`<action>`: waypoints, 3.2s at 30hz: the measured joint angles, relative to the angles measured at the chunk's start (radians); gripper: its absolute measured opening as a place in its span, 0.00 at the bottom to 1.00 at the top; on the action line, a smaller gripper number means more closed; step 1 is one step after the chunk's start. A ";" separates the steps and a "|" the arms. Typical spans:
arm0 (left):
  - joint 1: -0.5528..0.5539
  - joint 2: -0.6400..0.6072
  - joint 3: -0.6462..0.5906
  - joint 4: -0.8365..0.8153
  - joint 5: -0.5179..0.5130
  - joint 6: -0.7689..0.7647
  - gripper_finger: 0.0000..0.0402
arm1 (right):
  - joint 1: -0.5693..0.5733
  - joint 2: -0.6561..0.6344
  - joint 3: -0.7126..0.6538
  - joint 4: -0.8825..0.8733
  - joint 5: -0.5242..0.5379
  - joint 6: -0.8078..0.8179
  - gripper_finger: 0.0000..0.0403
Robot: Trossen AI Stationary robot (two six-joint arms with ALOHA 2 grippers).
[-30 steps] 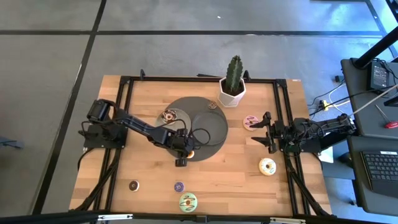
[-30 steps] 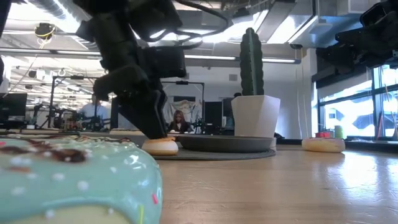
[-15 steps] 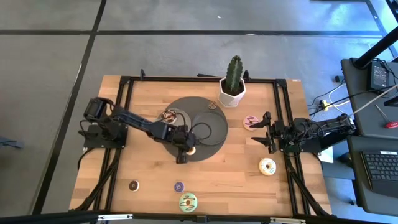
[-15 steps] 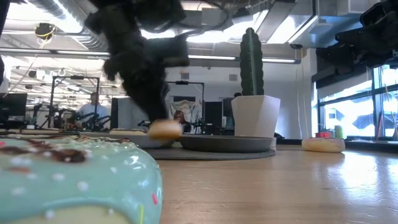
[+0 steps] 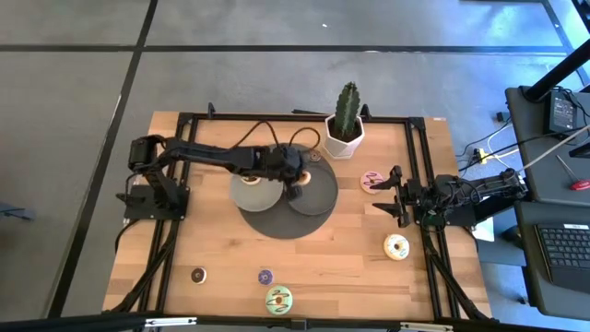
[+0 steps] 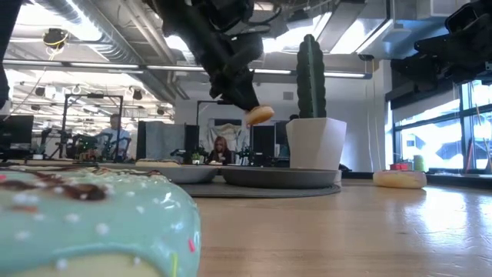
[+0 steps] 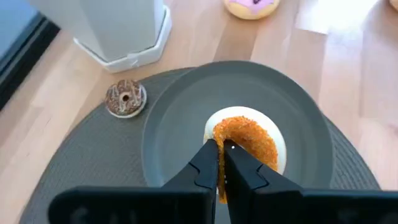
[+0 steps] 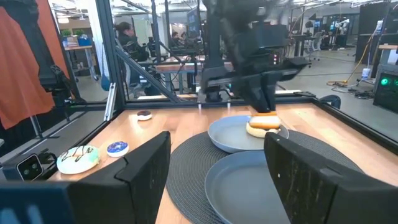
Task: Pick & Place donuts
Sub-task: Put the small yellow donut on the dark gray plate, then put the large purple donut on the light gray plate
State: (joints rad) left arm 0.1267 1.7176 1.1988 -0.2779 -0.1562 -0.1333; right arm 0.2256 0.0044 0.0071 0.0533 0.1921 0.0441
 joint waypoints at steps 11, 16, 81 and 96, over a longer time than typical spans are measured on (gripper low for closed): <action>0.068 0.104 0.000 0.099 0.077 0.027 0.02 | 0.000 0.000 0.000 0.000 0.000 -0.026 0.64; 0.085 0.167 -0.001 0.123 0.121 0.024 0.03 | 0.000 0.000 0.000 0.000 0.000 -0.026 0.64; 0.236 0.164 -0.001 0.329 0.109 -0.110 0.33 | 0.000 0.000 0.000 0.000 0.000 -0.026 0.64; 0.250 0.161 -0.001 0.328 0.217 -0.073 0.32 | -0.002 0.011 0.000 0.017 0.153 0.267 0.64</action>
State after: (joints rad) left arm 0.3771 1.8782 1.1980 0.0502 0.0610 -0.2060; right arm 0.2238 0.0156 0.0071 0.0705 0.3446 0.3106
